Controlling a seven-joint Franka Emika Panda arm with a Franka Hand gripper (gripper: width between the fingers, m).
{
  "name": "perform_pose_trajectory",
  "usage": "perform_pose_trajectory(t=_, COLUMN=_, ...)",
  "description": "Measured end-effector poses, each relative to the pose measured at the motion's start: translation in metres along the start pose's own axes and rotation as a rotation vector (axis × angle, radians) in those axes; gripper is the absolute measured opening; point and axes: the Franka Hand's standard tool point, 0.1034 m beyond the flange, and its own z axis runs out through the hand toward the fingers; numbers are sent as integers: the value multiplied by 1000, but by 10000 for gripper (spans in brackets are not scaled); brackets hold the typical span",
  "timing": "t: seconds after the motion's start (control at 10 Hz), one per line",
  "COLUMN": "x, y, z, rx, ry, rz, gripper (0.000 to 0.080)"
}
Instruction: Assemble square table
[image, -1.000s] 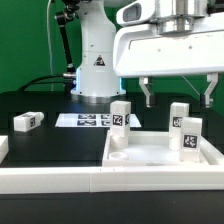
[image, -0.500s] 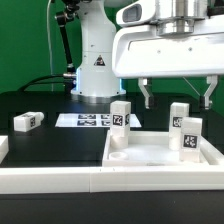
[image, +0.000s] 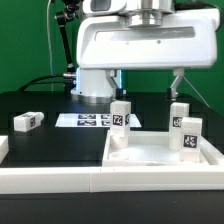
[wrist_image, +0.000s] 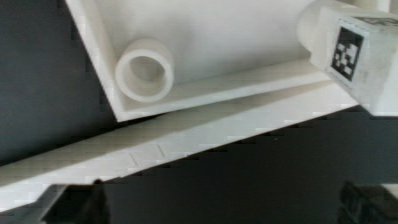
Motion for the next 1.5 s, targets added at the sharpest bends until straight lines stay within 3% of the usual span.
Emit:
perform_pose_trajectory(t=0.3, x=-1, y=3, z=1, rx=-2, ry=3, rz=-8, gripper=649)
perform_pose_trajectory(t=0.7, x=-14, y=64, z=2, rx=-32, ry=28, rz=-72, gripper=649)
perform_pose_trajectory(t=0.8, x=-14, y=71, z=3, rx=-37, ry=27, rz=-67, gripper=649)
perform_pose_trajectory(t=1.1, x=-14, y=74, z=4, rx=-39, ry=27, rz=-65, gripper=649)
perform_pose_trajectory(t=1.2, x=-12, y=83, z=4, rx=-43, ry=27, rz=-58, gripper=649)
perform_pose_trajectory(t=1.3, x=-9, y=96, z=4, rx=-49, ry=28, rz=-55, gripper=649)
perform_pose_trajectory(t=1.5, x=-15, y=142, z=4, rx=-76, ry=42, rz=-98, gripper=649)
